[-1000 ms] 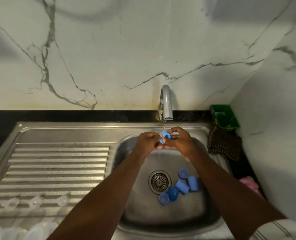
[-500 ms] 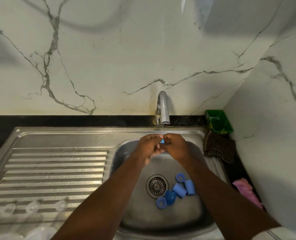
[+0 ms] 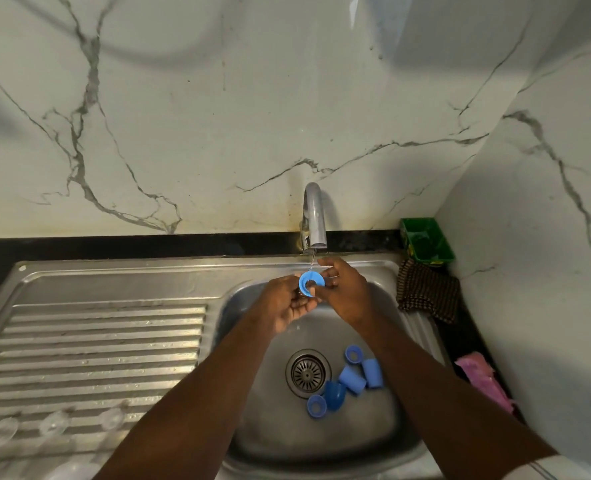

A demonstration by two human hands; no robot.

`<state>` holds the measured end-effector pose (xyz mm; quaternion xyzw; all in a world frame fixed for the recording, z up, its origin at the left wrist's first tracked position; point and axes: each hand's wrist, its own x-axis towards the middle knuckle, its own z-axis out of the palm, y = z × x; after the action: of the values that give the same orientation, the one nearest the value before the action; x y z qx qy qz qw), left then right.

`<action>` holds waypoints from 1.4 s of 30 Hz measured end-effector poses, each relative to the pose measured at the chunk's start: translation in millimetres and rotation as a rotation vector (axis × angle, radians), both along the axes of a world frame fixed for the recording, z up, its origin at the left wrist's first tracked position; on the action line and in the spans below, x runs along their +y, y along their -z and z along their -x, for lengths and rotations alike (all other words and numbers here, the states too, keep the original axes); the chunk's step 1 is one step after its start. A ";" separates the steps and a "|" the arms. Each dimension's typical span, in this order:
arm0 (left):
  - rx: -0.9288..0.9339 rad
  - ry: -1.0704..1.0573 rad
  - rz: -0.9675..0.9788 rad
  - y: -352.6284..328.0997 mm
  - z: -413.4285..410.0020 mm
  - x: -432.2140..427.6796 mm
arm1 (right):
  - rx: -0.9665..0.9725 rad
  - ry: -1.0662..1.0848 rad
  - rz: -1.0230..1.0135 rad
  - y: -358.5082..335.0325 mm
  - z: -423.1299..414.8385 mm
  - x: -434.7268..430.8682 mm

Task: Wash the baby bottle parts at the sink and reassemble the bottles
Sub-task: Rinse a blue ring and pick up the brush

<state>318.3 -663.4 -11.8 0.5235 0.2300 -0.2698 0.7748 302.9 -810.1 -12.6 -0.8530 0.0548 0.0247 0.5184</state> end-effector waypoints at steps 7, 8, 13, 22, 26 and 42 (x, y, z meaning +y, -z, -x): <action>-0.004 -0.012 -0.121 11.8 1.4 5.5 | 0.012 -0.178 0.140 3.6 2.7 6.5; 0.003 -0.014 -0.127 12.6 0.9 4.9 | 0.007 -0.147 0.186 3.0 2.4 7.5; -0.038 0.006 -0.108 12.3 -1.2 4.6 | -0.020 -0.068 0.420 7.0 -3.7 6.0; -0.295 0.026 -0.286 13.4 -4.8 -0.6 | -0.020 -0.052 0.133 -1.0 2.2 -2.3; -0.415 0.044 -0.446 9.9 -8.2 3.5 | 0.012 -0.033 0.025 1.5 0.6 1.2; -0.113 0.134 -0.268 15.7 0.0 12.7 | 0.206 -0.022 -0.084 7.0 12.6 6.3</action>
<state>318.3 -650.7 -27.5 0.6506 0.1845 -0.2580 0.6900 290.3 -803.8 -19.6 -0.8239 0.0972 0.1201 0.5452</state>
